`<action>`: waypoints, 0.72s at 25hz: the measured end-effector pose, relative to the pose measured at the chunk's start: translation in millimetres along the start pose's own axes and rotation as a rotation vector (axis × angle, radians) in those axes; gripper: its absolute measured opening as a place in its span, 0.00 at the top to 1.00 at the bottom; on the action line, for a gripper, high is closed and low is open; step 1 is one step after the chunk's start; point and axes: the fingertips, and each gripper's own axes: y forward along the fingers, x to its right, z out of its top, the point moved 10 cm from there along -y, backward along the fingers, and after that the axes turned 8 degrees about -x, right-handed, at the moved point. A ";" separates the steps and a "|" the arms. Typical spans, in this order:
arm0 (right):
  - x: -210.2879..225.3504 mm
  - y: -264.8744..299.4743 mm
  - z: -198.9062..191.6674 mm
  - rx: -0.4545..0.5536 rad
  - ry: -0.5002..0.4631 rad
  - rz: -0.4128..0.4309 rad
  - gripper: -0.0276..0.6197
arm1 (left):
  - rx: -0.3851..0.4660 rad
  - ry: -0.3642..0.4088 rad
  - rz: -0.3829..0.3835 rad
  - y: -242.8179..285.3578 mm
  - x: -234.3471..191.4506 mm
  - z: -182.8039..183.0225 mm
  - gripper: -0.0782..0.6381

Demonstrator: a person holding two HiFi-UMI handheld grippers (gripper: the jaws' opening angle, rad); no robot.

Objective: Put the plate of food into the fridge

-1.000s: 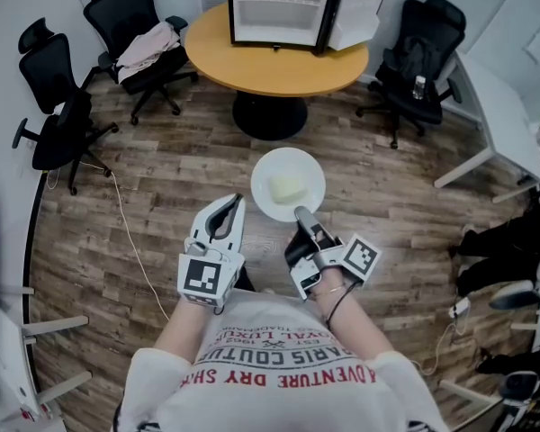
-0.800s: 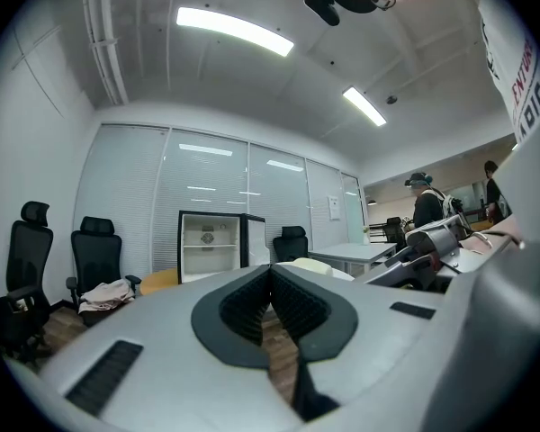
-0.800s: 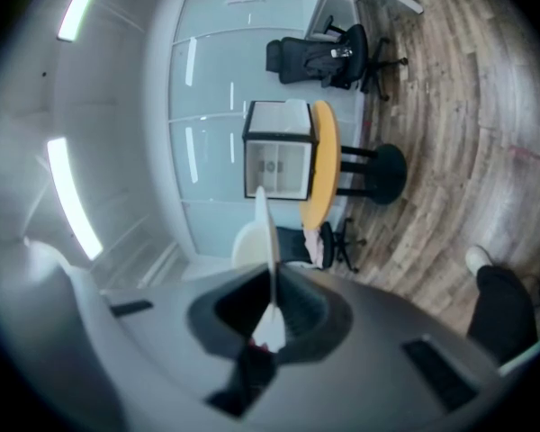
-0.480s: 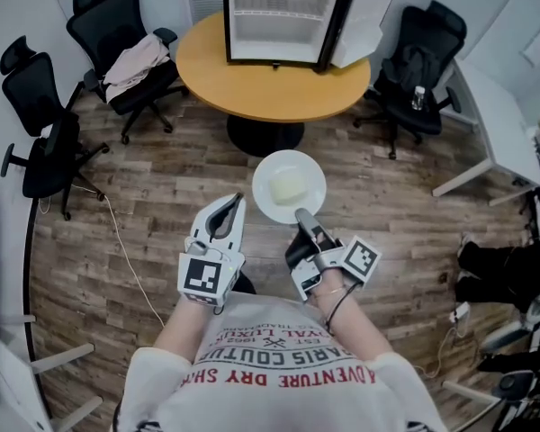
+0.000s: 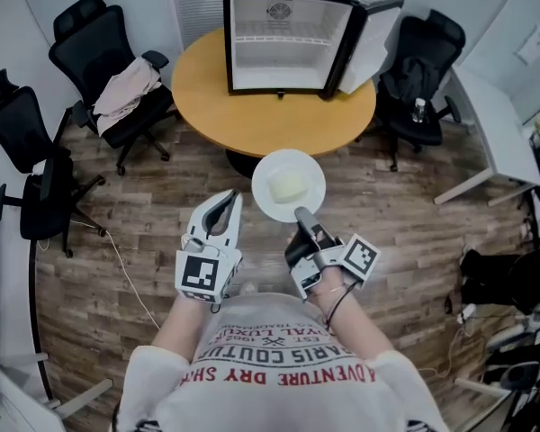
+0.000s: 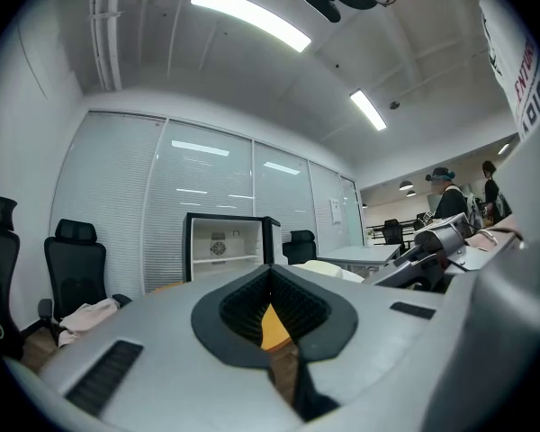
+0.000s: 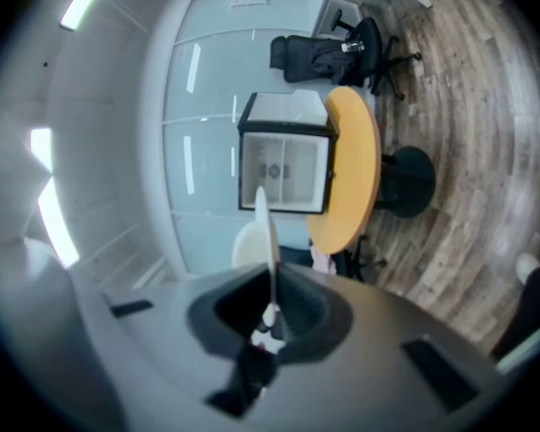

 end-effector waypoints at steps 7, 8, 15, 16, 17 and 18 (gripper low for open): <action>-2.1 55.7 10.7 0.013 0.006 -0.048 0.90 | -0.019 -0.045 -0.010 28.4 -47.6 -7.4 0.85; -1.2 62.3 13.2 0.009 0.009 -0.054 0.90 | -0.022 -0.051 -0.006 32.4 -51.4 -9.2 0.85; 7.3 106.4 38.6 -0.045 0.042 -0.045 0.90 | -0.051 -0.038 0.032 67.0 -69.8 -18.4 0.85; 9.8 112.7 44.4 -0.056 0.046 -0.043 0.90 | -0.052 -0.035 0.041 73.3 -71.5 -19.9 0.85; 12.5 119.3 50.9 -0.068 0.051 -0.043 0.90 | -0.054 -0.032 0.052 80.0 -73.1 -21.4 0.85; 14.8 126.4 58.3 -0.082 0.053 -0.044 0.90 | -0.055 -0.031 0.066 87.1 -75.1 -22.3 0.85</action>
